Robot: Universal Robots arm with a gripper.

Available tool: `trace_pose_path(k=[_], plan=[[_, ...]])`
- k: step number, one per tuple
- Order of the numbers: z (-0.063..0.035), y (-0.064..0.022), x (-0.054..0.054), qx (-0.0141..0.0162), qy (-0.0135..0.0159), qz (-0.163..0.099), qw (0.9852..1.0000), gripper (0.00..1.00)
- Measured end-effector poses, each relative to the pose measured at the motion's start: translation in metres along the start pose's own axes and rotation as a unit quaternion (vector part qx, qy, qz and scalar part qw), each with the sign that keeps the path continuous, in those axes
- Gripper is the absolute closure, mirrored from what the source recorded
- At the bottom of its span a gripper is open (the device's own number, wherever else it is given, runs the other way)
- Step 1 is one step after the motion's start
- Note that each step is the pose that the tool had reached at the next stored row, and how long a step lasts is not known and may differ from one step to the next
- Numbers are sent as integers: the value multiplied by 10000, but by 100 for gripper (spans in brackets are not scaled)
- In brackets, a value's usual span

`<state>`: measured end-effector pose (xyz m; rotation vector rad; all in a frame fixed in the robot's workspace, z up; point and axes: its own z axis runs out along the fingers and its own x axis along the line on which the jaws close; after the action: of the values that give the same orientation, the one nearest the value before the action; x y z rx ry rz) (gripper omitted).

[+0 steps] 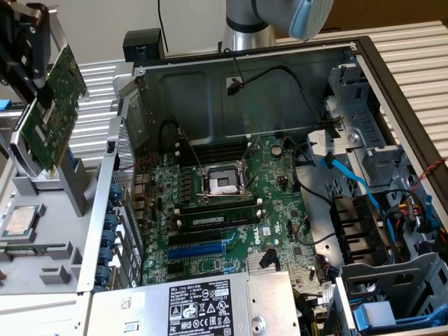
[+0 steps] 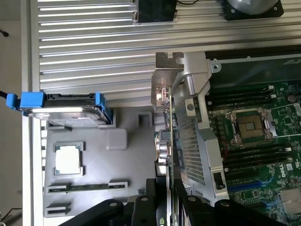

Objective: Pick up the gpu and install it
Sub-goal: 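Pick up the gpu and move the gpu toward the slot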

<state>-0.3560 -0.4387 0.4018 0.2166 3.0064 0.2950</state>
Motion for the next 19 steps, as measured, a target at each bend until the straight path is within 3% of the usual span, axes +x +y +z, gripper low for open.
trace_pose_path(k=[7, 19], plan=[[-144, 59, -202, 40, 84, 14, 10000, 74], [-318, 159, -629, 93, 273, 46, 9996, 74]])
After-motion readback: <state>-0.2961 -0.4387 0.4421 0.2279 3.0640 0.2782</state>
